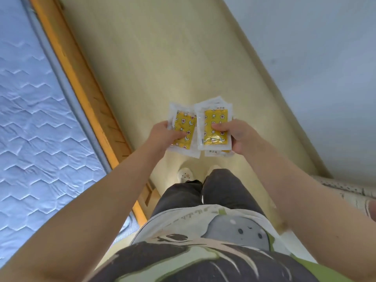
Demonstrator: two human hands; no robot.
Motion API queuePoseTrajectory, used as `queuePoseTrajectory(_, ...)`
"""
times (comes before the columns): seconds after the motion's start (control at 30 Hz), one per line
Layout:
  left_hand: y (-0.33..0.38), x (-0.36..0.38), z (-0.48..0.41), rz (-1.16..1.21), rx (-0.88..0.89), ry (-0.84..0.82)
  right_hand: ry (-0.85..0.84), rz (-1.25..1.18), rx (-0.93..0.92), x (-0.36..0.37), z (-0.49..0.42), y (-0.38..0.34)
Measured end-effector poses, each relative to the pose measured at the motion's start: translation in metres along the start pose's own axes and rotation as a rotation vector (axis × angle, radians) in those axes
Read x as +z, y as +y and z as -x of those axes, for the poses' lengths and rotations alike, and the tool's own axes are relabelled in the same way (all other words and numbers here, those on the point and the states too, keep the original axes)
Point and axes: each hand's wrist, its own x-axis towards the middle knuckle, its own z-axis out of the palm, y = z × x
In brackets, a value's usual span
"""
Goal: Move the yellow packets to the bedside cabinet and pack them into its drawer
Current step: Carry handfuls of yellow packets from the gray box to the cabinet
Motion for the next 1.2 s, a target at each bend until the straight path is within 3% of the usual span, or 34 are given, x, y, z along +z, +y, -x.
queuePoseTrajectory(0.3, 0.149, -0.02, -0.128, 0.202, 0.011, 0.164, -0.12, 0.193, 0.013, 0.061, -0.128, -0.203)
queuePoseTrajectory(0.6, 0.29, -0.08, -0.216, 0.392, -0.041, 0.34, -0.279, 0.434, 0.096, 0.167, -0.222, -0.383)
queuePoseTrajectory(0.8, 0.344, -0.16, -0.278, 0.45, -0.068, 0.404, -0.382, 0.458, 0.142, 0.274, -0.282, -0.454)
queuePoseTrajectory(1.2, 0.502, -0.405, -0.422, 0.411, -0.076, 0.397, -0.358, 0.557, 0.156, 0.537, -0.4, -0.597)
